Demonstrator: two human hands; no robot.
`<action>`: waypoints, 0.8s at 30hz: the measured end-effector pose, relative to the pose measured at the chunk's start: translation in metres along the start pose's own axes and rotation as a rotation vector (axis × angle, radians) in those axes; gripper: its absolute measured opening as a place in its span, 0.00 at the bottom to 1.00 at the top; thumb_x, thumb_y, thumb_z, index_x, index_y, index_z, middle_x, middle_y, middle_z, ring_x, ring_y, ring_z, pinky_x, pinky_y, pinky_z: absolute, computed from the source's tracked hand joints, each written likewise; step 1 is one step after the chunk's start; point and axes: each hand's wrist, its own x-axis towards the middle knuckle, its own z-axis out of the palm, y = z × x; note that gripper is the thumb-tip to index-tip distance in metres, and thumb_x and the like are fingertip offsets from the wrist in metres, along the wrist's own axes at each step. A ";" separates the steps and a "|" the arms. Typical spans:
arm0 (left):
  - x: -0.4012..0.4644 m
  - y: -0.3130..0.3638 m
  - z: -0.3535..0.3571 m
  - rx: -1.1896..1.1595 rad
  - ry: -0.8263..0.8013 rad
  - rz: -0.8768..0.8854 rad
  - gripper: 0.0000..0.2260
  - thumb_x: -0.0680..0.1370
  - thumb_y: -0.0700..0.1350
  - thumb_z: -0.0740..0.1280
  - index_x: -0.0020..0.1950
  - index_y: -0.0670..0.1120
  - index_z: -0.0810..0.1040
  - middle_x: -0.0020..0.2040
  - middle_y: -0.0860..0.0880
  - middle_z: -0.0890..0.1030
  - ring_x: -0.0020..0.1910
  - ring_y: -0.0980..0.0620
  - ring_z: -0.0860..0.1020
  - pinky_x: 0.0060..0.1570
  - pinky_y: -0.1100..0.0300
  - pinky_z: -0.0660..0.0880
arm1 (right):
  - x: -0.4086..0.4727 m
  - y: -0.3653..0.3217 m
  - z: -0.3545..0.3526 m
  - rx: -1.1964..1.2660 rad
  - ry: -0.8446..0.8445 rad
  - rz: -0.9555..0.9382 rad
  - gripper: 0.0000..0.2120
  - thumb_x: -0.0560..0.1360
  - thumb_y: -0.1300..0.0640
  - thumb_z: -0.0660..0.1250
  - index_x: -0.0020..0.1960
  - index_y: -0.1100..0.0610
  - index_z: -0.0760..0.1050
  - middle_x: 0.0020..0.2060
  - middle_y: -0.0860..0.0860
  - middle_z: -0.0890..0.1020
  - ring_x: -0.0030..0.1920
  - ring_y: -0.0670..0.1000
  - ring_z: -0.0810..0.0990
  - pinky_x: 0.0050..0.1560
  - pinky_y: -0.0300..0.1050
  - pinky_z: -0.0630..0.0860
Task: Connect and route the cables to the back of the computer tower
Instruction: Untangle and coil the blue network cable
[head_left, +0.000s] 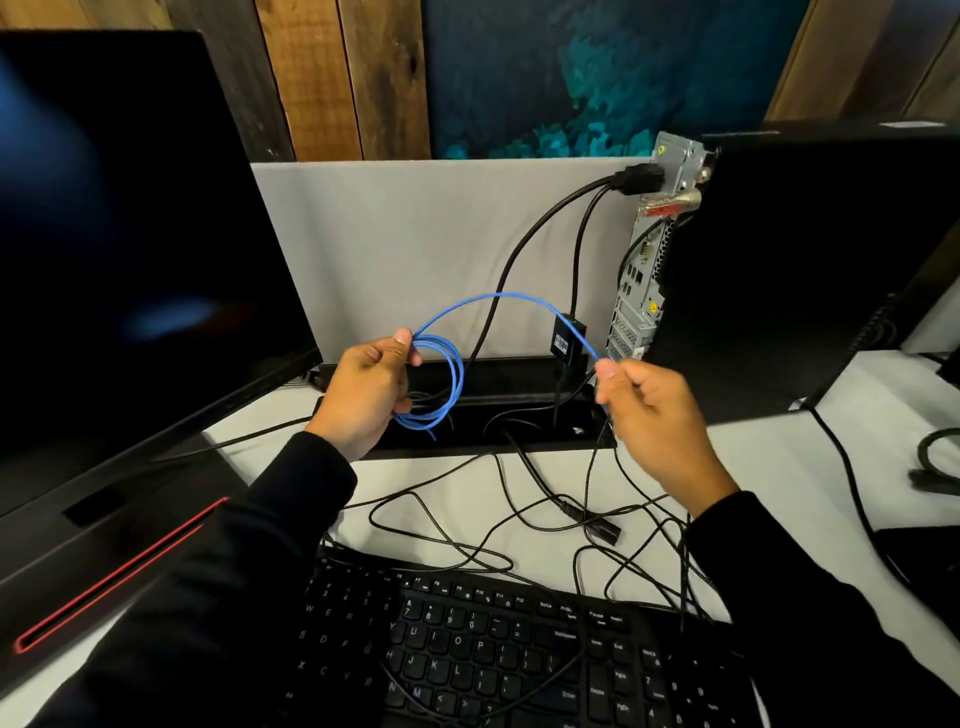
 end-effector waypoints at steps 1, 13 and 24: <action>0.000 0.000 0.001 -0.006 -0.002 -0.004 0.18 0.86 0.51 0.58 0.41 0.44 0.74 0.28 0.53 0.57 0.26 0.55 0.56 0.25 0.64 0.61 | -0.001 -0.005 0.007 0.034 -0.046 -0.006 0.21 0.81 0.40 0.60 0.38 0.53 0.75 0.26 0.44 0.67 0.28 0.48 0.64 0.33 0.46 0.62; -0.007 -0.001 0.015 0.006 -0.075 -0.010 0.16 0.87 0.48 0.58 0.39 0.49 0.67 0.31 0.52 0.59 0.27 0.55 0.56 0.26 0.62 0.59 | -0.007 -0.057 0.055 0.369 -0.379 0.047 0.13 0.86 0.62 0.56 0.49 0.59 0.78 0.39 0.52 0.78 0.40 0.56 0.77 0.49 0.52 0.78; -0.015 0.011 0.003 -0.215 -0.246 -0.096 0.15 0.84 0.49 0.60 0.39 0.46 0.73 0.29 0.53 0.59 0.24 0.58 0.56 0.24 0.65 0.54 | 0.027 -0.042 0.049 0.131 -0.009 0.083 0.09 0.85 0.61 0.59 0.53 0.59 0.78 0.40 0.55 0.80 0.33 0.47 0.80 0.36 0.46 0.79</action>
